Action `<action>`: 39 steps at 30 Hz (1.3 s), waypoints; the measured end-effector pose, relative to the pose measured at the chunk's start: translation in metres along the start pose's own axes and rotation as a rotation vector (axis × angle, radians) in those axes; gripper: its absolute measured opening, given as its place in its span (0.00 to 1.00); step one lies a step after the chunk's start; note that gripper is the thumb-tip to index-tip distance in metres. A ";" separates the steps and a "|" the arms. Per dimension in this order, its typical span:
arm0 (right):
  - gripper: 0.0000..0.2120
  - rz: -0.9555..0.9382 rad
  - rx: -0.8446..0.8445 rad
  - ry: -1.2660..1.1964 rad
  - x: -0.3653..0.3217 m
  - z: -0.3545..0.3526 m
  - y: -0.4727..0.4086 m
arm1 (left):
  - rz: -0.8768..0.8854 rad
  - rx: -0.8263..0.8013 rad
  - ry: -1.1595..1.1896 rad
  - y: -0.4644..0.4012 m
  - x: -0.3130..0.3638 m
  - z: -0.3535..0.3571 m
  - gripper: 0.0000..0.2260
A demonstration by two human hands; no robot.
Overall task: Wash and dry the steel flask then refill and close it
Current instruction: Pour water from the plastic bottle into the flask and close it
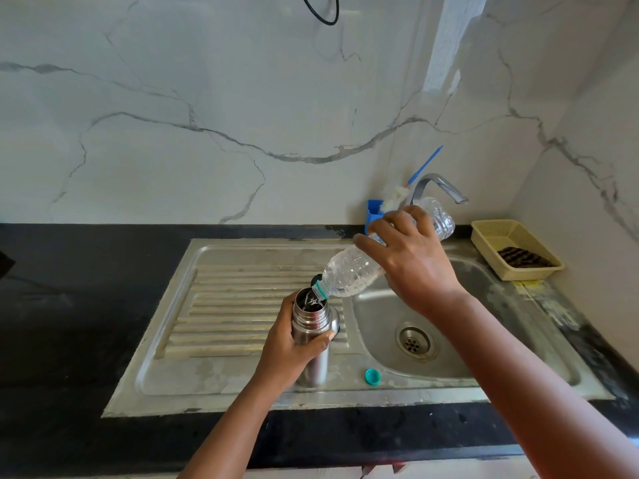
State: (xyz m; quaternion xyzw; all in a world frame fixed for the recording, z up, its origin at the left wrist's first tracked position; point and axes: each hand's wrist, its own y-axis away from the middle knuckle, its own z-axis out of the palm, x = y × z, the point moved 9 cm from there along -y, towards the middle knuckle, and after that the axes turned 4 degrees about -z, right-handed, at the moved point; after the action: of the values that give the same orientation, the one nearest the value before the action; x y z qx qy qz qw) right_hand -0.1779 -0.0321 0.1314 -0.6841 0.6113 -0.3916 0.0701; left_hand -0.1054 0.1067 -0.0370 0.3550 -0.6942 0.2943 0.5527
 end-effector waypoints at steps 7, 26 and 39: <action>0.24 -0.034 0.019 0.029 -0.003 -0.004 -0.004 | 0.014 0.008 0.007 0.001 0.003 -0.001 0.29; 0.22 -0.124 0.072 0.098 -0.006 -0.019 -0.020 | 0.035 0.011 0.000 0.002 0.005 -0.002 0.28; 0.18 -0.172 0.141 0.160 0.003 -0.040 -0.033 | 0.039 0.004 0.000 0.001 0.005 -0.001 0.28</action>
State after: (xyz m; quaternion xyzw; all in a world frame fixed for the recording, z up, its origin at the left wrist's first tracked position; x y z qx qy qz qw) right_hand -0.1771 -0.0111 0.1792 -0.6940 0.5250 -0.4914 0.0352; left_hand -0.1063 0.1075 -0.0322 0.3426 -0.7002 0.3066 0.5462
